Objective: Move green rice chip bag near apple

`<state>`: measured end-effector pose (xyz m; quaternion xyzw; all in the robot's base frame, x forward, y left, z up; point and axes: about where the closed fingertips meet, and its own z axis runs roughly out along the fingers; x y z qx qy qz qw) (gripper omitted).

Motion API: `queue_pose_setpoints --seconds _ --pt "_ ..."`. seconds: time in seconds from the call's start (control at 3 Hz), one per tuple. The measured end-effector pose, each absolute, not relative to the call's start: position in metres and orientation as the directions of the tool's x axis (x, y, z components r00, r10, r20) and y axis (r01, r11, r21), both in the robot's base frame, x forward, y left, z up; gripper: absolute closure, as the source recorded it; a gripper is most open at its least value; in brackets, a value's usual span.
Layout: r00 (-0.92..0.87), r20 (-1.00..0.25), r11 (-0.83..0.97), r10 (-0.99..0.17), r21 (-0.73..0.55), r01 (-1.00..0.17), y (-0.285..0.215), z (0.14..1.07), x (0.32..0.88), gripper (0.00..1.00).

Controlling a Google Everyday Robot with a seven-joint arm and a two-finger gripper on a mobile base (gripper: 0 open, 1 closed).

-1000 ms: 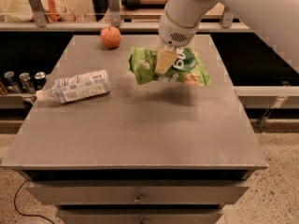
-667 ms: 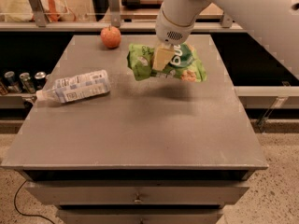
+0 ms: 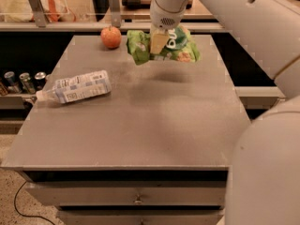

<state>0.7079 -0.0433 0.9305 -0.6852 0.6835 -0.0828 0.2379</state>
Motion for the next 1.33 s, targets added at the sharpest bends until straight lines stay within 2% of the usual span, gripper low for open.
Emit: queue_pose_setpoints --seconds 0.67,1.0,1.33 --pt "0.067 -0.247 0.068 -0.967 -0.501 -0.863 -0.019 0.936 0.786 1.00" --pt "0.017 -0.283 0.146 -0.959 -0.545 -0.826 -0.014 0.934 0.816 1.00" --pt "0.017 -0.276 0.142 -0.961 -0.544 -0.827 -0.013 0.931 0.815 1.00"
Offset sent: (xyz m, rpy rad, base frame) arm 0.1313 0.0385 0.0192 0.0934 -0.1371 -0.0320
